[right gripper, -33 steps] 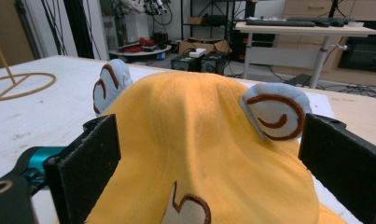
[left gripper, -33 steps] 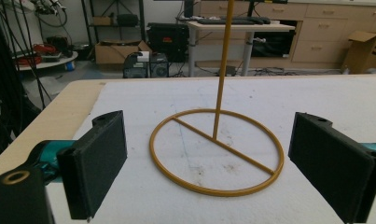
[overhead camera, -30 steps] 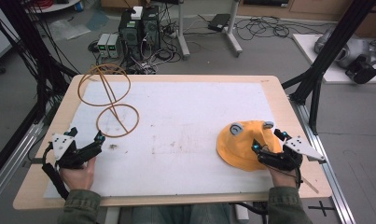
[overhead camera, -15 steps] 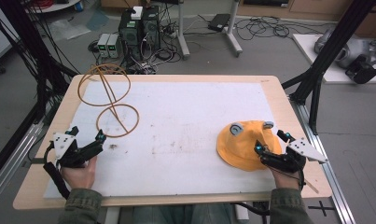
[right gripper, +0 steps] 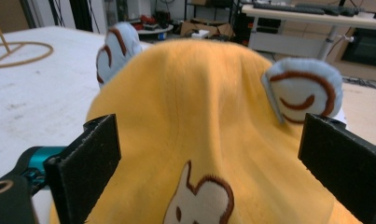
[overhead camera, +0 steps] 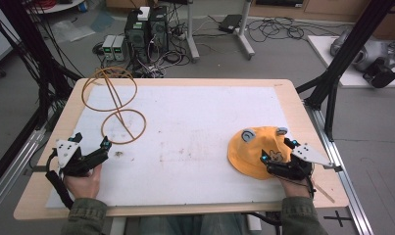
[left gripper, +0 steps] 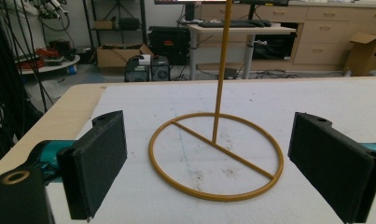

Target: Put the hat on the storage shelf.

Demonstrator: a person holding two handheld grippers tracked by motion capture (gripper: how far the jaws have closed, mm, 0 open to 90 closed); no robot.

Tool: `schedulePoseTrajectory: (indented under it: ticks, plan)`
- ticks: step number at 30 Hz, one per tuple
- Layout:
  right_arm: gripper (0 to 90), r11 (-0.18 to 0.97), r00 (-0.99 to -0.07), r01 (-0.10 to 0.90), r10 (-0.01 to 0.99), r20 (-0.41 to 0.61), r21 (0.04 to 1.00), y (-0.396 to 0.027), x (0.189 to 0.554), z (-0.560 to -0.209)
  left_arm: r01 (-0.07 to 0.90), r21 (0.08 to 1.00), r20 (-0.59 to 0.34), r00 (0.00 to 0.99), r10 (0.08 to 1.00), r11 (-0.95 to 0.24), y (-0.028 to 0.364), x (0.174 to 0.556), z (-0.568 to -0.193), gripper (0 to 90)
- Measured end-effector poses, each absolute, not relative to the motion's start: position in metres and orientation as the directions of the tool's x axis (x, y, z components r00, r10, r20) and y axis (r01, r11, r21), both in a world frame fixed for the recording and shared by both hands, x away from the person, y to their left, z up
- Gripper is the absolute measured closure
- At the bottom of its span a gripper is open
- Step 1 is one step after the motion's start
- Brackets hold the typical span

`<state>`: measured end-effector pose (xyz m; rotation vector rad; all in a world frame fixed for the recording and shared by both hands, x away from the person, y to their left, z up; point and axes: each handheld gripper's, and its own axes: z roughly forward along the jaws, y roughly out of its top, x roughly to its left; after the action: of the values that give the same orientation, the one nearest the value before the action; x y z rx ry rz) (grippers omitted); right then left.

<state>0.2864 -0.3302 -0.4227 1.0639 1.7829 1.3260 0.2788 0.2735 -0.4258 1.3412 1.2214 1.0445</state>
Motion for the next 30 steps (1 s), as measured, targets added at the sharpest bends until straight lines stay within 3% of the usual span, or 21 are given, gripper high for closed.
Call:
schedulePoseTrajectory:
  ticks: [2, 7, 8, 9, 10, 11, 12, 16, 30]
  plan:
    - [13.3, 0.149, -0.445, 0.235, 0.895, -0.030, 0.960, -0.3315, 0.2876, -0.4248, 0.130, 0.991, -0.026, 0.116, 0.993, 0.011, 0.2743, 0.2786, -0.4260, 11.8]
    - [47.9, 0.182, -0.465, 0.235, 0.884, -0.054, 0.955, -0.3337, 0.2852, -0.4273, 0.129, 0.992, -0.030, 0.114, 0.993, 0.015, 0.2743, 0.2792, -0.4262, 11.8]
    - [47.9, 0.182, -0.465, 0.235, 0.884, -0.054, 0.955, -0.3337, 0.2852, -0.4273, 0.129, 0.992, -0.030, 0.114, 0.993, 0.015, 0.2743, 0.2792, -0.4262, 11.9]
    - [65.6, 0.166, -0.460, 0.236, 0.887, -0.041, 0.957, -0.3345, 0.2839, -0.4259, 0.129, 0.992, -0.029, 0.116, 0.993, 0.014, 0.2741, 0.2795, -0.4262, 11.9]
    - [65.6, 0.166, -0.460, 0.236, 0.887, -0.041, 0.957, -0.3345, 0.2839, -0.4259, 0.130, 0.991, -0.029, 0.115, 0.993, 0.014, 0.2738, 0.2796, -0.4262, 11.9]
    - [71.3, 0.157, -0.459, 0.240, 0.888, -0.030, 0.958, -0.3351, 0.2833, -0.4252, 0.133, 0.991, -0.029, 0.119, 0.993, 0.013, 0.2734, 0.2795, -0.4262, 11.9]
    - [83.9, 0.167, -0.440, 0.239, 0.897, -0.047, 0.956, -0.3348, 0.2818, -0.4246, 0.130, 0.991, -0.029, 0.120, 0.992, 0.013, 0.2729, 0.2798, -0.4264, 12.1]
    - [87.5, 0.199, -0.425, 0.221, 0.901, -0.090, 0.955, -0.3318, 0.2806, -0.4254, 0.130, 0.992, -0.027, 0.123, 0.992, 0.011, 0.2718, 0.2799, -0.4260, 12.1]
    - [87.7, 0.177, -0.404, 0.194, 0.911, -0.085, 0.965, -0.3307, 0.2811, -0.4234, 0.137, 0.991, -0.022, 0.124, 0.992, 0.005, 0.2729, 0.2789, -0.4265, 12.1]
